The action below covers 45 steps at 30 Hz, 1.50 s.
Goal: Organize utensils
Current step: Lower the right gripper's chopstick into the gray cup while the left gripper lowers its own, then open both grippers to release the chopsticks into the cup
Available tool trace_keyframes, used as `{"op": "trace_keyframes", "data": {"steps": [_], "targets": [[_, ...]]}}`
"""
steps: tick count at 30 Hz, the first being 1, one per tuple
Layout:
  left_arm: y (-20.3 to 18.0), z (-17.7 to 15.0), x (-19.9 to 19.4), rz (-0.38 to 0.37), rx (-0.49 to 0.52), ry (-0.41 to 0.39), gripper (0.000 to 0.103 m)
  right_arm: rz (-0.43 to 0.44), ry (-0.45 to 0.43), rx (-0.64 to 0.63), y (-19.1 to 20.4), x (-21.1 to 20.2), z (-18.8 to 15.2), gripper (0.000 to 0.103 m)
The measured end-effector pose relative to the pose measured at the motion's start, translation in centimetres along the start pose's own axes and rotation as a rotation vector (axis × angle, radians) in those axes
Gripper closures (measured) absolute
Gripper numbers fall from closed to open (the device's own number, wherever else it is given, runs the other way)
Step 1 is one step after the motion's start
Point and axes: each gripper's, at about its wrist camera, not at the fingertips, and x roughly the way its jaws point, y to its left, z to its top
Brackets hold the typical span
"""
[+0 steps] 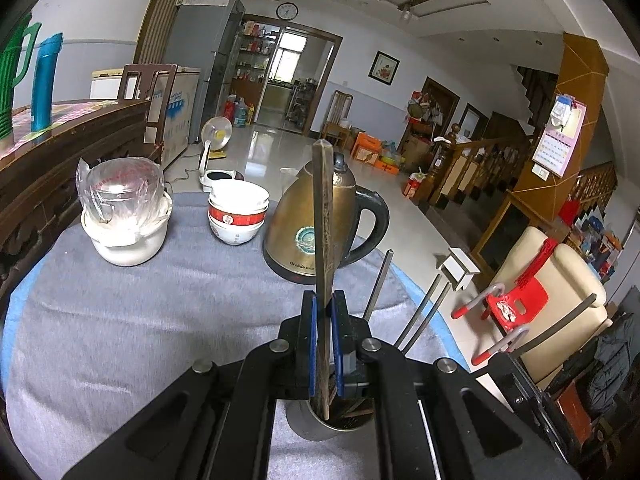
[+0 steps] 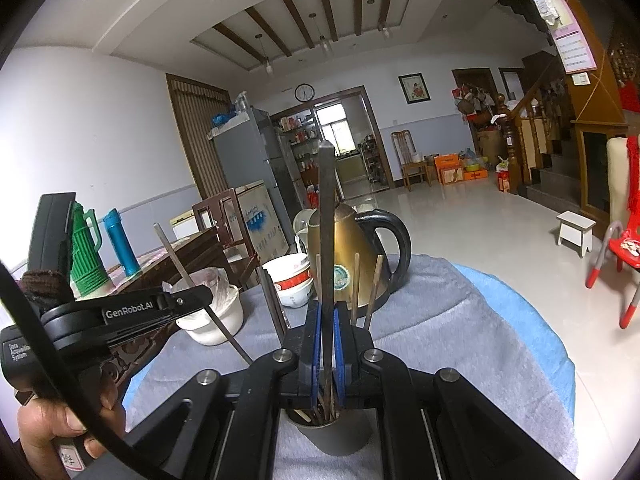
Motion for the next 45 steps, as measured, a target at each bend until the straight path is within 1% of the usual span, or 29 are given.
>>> {"op": "trace_keyframes", "data": {"steps": [7,20,26,35,39,42,44,45], "targets": [[0.1,0.0,0.0,-0.008,-0.007,-0.002,0.096,0.001,0.024,-0.015,0.2,0.6,-0.1,0.096],[-0.3,-0.7,1.6,-0.006,0.017,0.035,0.096,-0.002,0.097,-0.053,0.6,2.9,-1.3,0.096],[-0.3,-1.3,3.0,0.006,0.035,0.079,0.096,-0.007,0.143,-0.068,0.4,4.6,-2.1,0.096],[-0.1,-2.1,4.2,0.016,0.047,0.116,0.096,-0.023,0.188,-0.066,-0.3,6.1,-2.7,0.096],[-0.1,-2.4,4.7,0.021,0.057,0.15,0.096,-0.026,0.231,-0.07,-0.3,7.0,-3.1,0.096],[0.1,-2.5,4.9,0.019,0.045,0.176,0.096,-0.035,0.24,-0.062,-0.4,7.1,-3.3,0.095],[0.1,-2.4,4.7,0.028,0.04,0.181,0.093,-0.049,0.243,-0.06,-0.5,7.0,-3.2,0.093],[0.2,-2.4,4.6,0.029,0.037,0.183,0.086,-0.061,0.242,-0.061,-0.6,7.0,-3.2,0.089]]}}
